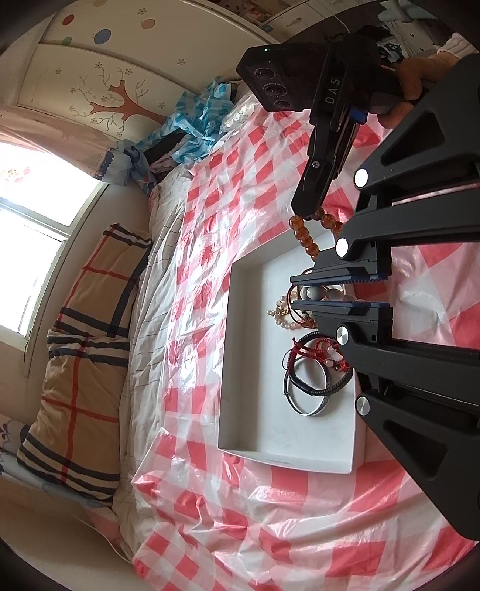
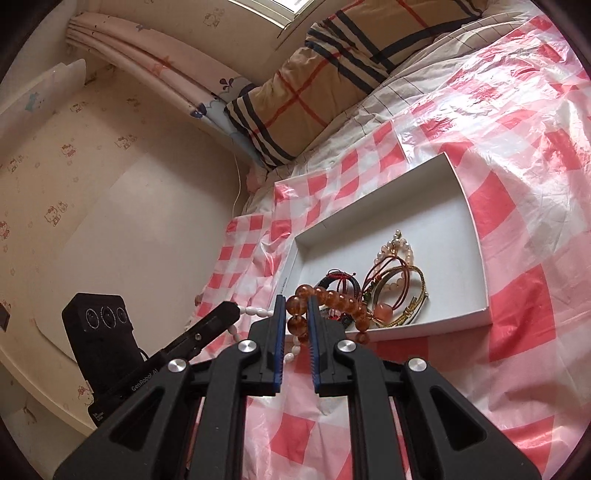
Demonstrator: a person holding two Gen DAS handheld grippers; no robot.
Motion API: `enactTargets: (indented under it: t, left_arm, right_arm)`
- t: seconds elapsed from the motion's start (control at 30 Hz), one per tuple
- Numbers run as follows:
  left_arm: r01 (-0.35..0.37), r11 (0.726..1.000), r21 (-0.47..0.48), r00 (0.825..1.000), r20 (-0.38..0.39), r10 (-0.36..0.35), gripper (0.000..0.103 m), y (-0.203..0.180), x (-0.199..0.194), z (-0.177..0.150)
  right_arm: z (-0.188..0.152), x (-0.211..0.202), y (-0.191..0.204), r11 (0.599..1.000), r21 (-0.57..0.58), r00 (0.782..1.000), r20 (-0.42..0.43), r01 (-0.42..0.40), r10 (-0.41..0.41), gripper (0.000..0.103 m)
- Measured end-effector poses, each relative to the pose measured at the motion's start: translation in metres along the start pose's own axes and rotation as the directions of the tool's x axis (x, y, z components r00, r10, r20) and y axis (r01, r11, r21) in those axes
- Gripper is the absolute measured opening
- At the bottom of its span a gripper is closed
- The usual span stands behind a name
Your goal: Organize jewelry
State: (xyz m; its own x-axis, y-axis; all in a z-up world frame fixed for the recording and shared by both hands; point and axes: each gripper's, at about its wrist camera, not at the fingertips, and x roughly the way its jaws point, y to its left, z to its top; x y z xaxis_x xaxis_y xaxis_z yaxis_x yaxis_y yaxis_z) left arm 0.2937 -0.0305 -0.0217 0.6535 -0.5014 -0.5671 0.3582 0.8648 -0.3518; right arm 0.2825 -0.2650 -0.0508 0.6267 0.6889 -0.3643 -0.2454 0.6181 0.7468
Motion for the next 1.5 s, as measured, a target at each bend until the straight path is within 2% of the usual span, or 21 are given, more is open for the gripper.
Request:
enactTargets:
  t: [0.2,0.23,0.3,0.37,0.47,0.5,0.53,0.57,0.6,0.67,0.73,0.83,0.93,1.13,1.23,1.3,1.37,1.4,1.5]
  left_arm:
    - [-0.006,1.0,-0.004,1.0,0.01,0.006,0.007,0.002,0.021,0.015]
    - [-0.025,1.0,-0.004,1.0,0.004,0.025,0.007,0.003,0.027,0.016]
    - [-0.092,0.996,-0.005,0.995,-0.039,0.092,0.008,0.011,0.044,0.015]
    - [-0.144,0.99,-0.009,0.987,-0.067,0.143,0.008,0.018,0.052,0.013]
    - [-0.21,0.978,0.003,0.975,-0.074,0.21,0.015,0.02,0.045,0.006]
    - [-0.227,0.974,0.008,0.971,-0.072,0.227,0.022,0.018,0.038,0.004]
    - [-0.245,0.97,0.014,0.967,-0.07,0.245,0.034,0.017,0.031,0.001]
    - [-0.263,0.965,0.019,0.963,-0.064,0.263,0.041,0.015,0.022,-0.001]
    - [-0.285,0.958,0.025,0.957,-0.052,0.286,0.052,0.009,0.009,-0.005]
    - [-0.305,0.952,0.042,0.951,-0.039,0.306,0.059,-0.001,-0.017,-0.014]
    - [-0.324,0.944,0.062,0.945,-0.03,0.327,0.068,-0.013,-0.041,-0.022]
    - [-0.352,0.933,0.071,0.936,0.005,0.352,0.08,-0.036,-0.086,-0.04]
    - [-0.37,0.925,0.088,0.929,0.053,0.367,0.093,-0.065,-0.129,-0.062]
    - [-0.376,0.914,0.155,0.925,0.122,0.36,0.095,-0.121,-0.197,-0.108]
    - [-0.392,0.9,0.19,0.918,0.153,0.367,0.095,-0.141,-0.222,-0.127]
    - [-0.39,0.9,0.193,0.917,0.166,0.361,0.095,-0.149,-0.238,-0.138]
    - [-0.385,0.903,0.192,0.918,0.177,0.354,0.095,-0.156,-0.249,-0.146]
    - [-0.386,0.903,0.192,0.917,0.187,0.352,0.095,-0.159,-0.256,-0.151]
    - [-0.374,0.909,0.183,0.921,0.191,0.34,0.095,-0.163,-0.264,-0.16]
  right_arm:
    - [0.019,0.025,0.009,0.999,-0.018,0.999,0.002,-0.047,0.047,0.013]
    - [0.019,0.03,0.008,0.999,-0.025,1.0,0.003,-0.025,0.025,0.013]
    - [0.018,0.036,0.004,0.995,-0.047,0.996,0.022,0.087,-0.086,0.013]
    - [0.015,0.034,-0.003,0.981,-0.041,0.982,0.04,0.187,-0.186,0.014]
    - [0.012,0.024,-0.001,0.958,-0.062,0.959,0.063,0.28,-0.276,0.02]
    - [0.008,0.017,0.004,0.947,-0.084,0.95,0.073,0.31,-0.305,0.031]
    - [0.002,0.011,0.01,0.935,-0.105,0.939,0.084,0.34,-0.332,0.041]
    - [-0.002,0.007,0.014,0.924,-0.124,0.931,0.091,0.363,-0.354,0.042]
    - [-0.01,0.0,0.022,0.911,-0.15,0.923,0.091,0.383,-0.373,0.043]
    - [-0.025,-0.014,0.036,0.889,-0.194,0.91,0.099,0.415,-0.403,0.047]
    - [-0.045,-0.035,0.054,0.855,-0.249,0.89,0.119,0.455,-0.439,0.063]
    - [-0.08,-0.072,0.081,0.79,-0.328,0.854,0.159,0.518,-0.495,0.075]
    - [-0.113,-0.113,0.102,0.732,-0.357,0.813,0.215,0.581,-0.54,0.087]
    - [-0.174,-0.173,0.119,0.688,-0.347,0.771,0.263,0.637,-0.58,0.093]
    - [-0.199,-0.185,0.119,0.658,-0.354,0.746,0.263,0.665,-0.612,0.094]
    - [-0.214,-0.191,0.118,0.651,-0.349,0.737,0.264,0.674,-0.622,0.095]
    - [-0.228,-0.194,0.115,0.622,-0.353,0.712,0.276,0.7,-0.645,0.095]
    - [-0.234,-0.194,0.114,0.618,-0.357,0.71,0.272,0.701,-0.649,0.095]
    - [-0.241,-0.198,0.118,0.636,-0.358,0.729,0.293,0.684,-0.619,0.095]
